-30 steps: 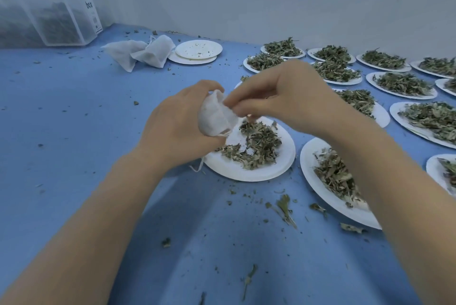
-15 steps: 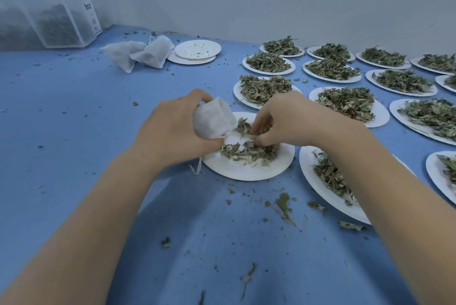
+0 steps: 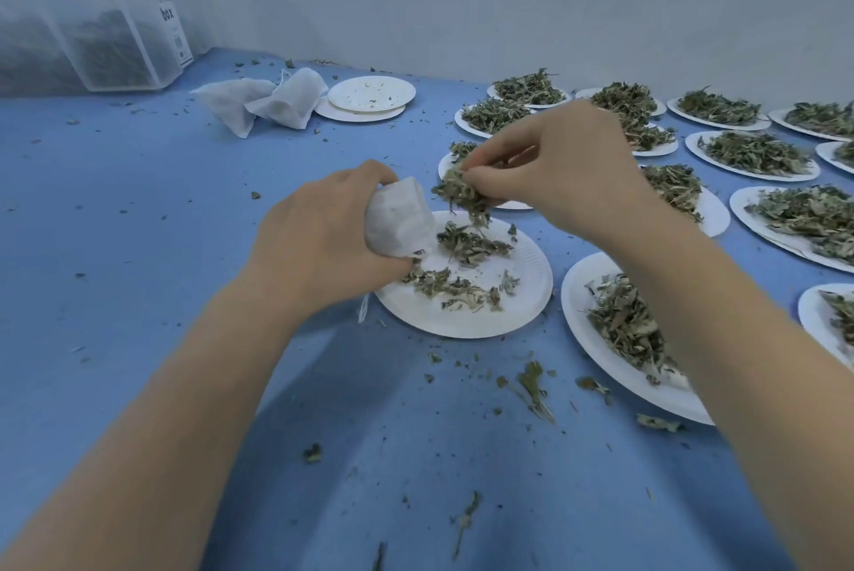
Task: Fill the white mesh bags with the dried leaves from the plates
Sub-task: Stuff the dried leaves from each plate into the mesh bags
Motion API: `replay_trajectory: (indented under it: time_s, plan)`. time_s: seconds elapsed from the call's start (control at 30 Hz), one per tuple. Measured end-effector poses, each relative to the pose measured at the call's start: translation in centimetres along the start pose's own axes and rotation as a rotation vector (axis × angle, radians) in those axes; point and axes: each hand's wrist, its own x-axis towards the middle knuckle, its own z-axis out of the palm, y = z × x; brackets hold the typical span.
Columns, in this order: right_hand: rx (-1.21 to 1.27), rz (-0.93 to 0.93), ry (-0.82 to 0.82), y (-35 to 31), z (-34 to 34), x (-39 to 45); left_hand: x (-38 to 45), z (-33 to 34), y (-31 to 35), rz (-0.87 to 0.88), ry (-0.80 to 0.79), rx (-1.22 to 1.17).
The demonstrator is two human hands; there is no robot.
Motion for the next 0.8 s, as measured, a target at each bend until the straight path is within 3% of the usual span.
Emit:
replay_trajectory:
  time_s: [0.33,0.6,0.7,0.8]
  plan:
    - [-0.105,-0.138,-0.043,-2.7,2.5,-0.9,0.3,0.6,0.2,-0.073,0.093,-0.066]
    - [0.248,-0.106,-0.42,-1.8,1.2,-0.8,0.1,0.6,0.2,-0.003,0.081,-0.177]
    - [0.376,-0.022,-0.264,-1.4,1.6,-0.8,0.0,0.6,0.2,0.007,0.099,-0.171]
    - [0.346,-0.038,-0.108,-1.4,2.6,-0.8,-0.2,0.8,0.4,0.03,0.114,-0.197]
